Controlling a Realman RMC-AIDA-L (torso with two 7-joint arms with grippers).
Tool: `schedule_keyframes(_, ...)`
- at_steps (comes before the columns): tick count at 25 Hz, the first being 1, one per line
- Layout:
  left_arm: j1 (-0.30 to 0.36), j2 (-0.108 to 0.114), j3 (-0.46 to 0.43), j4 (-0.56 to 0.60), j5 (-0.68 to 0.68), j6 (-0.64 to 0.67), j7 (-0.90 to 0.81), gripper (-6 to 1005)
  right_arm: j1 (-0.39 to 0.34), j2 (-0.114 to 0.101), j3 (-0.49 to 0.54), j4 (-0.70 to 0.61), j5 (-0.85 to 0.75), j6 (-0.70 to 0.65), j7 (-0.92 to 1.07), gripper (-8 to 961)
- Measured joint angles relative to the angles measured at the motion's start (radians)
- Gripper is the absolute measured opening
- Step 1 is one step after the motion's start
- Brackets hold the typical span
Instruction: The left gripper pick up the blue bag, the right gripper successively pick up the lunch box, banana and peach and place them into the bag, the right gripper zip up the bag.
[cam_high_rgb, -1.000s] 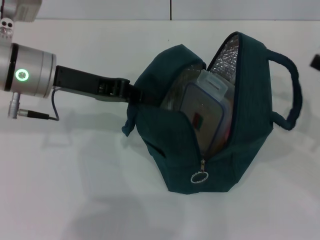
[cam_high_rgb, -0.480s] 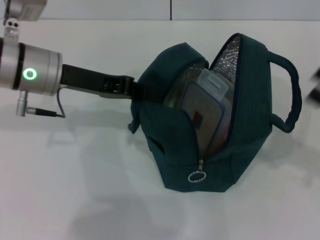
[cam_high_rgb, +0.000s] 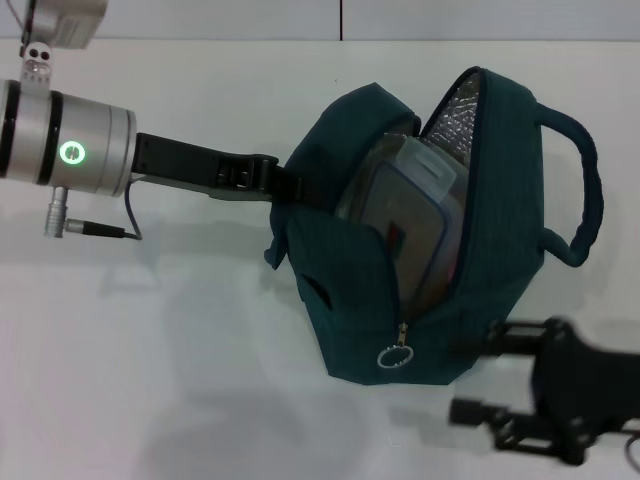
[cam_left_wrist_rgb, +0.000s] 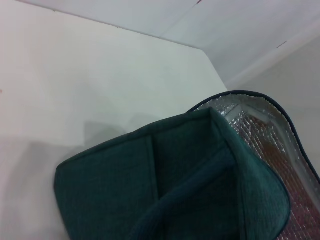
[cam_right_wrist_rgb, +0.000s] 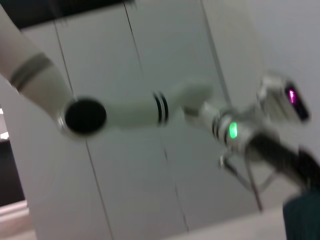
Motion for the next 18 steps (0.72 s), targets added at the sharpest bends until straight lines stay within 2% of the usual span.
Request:
schedule_keyframes(3, 0.004, -0.001, 0.0, 0.0, 0.0, 0.0, -0.001, 46, 0.017, 0.0, -0.063, 0.041, -0.002, 0.094, 0.003, 543)
schedule_keyframes(9, 0.013, -0.001, 0.0, 0.0, -0.003, 0.0, -0.001, 47, 0.018, 0.0, -0.073, 0.057, -0.004, 0.183, 0.007, 543)
schedule_keyframes(18, 0.013, -0.002, 0.004, 0.0, -0.005, 0.002, -0.004, 47, 0.081, 0.016, -0.151, 0.058, 0.003, 0.328, 0.059, 543)
